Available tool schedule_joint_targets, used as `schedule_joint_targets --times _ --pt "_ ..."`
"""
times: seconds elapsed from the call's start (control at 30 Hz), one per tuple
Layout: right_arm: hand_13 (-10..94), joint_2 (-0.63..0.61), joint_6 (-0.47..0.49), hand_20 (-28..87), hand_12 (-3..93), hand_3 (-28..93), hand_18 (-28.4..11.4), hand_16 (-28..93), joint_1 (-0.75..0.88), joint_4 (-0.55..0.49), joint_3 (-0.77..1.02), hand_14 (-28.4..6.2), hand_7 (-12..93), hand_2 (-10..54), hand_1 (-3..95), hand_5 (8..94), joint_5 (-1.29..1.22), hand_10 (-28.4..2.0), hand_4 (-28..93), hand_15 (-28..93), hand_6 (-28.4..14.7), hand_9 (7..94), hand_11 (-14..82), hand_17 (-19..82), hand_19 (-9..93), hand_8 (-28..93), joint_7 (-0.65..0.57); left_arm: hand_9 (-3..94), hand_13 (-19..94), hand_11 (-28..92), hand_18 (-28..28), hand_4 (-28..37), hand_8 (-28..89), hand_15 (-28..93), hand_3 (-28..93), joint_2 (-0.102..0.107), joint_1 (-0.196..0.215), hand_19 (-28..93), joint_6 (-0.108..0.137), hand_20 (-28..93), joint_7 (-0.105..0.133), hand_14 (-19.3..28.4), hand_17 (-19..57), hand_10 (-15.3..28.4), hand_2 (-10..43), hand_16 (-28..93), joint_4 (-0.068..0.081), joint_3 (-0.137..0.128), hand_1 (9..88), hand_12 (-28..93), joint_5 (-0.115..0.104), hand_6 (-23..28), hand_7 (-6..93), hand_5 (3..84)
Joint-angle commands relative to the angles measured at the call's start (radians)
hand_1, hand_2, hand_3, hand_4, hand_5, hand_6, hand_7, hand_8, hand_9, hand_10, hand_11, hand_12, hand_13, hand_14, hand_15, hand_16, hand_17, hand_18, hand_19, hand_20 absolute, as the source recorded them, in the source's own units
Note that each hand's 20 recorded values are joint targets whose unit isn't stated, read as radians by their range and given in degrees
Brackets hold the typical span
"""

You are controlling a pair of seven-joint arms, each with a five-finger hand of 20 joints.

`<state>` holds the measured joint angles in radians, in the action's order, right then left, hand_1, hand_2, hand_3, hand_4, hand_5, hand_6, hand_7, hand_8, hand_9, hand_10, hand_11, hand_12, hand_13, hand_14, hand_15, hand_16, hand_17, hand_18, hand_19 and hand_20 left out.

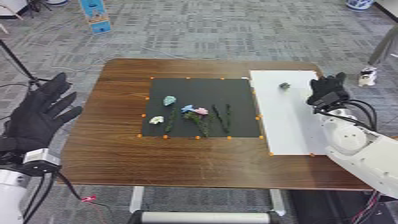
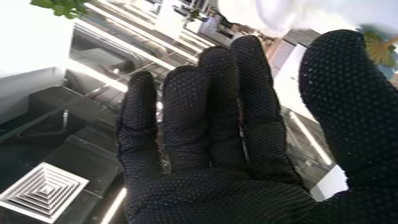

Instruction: Arrange flowers

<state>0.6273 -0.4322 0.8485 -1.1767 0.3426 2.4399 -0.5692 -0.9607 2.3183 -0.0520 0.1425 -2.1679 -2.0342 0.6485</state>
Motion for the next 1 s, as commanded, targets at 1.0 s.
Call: schedule_joint_targets --times 1.0 --pt "55 0.052 -0.228 51 61.6 83 -17.1 51 -0.119 -0.155 -0.056 -8.0 55 -9.5 48.5 66.5 0.062 -8.0 -28 73 3.4 66.4 38.4 23 72 6 0.089 16.6 12 10 20.4 -28.3 -9 9 53 -0.014 0.019 36 -0.005 6 0.001 12.9 -12.5 8.4 -9.1 4 -0.008 -0.013 29.8 18 -0.005 1.7 14.9 22.6"
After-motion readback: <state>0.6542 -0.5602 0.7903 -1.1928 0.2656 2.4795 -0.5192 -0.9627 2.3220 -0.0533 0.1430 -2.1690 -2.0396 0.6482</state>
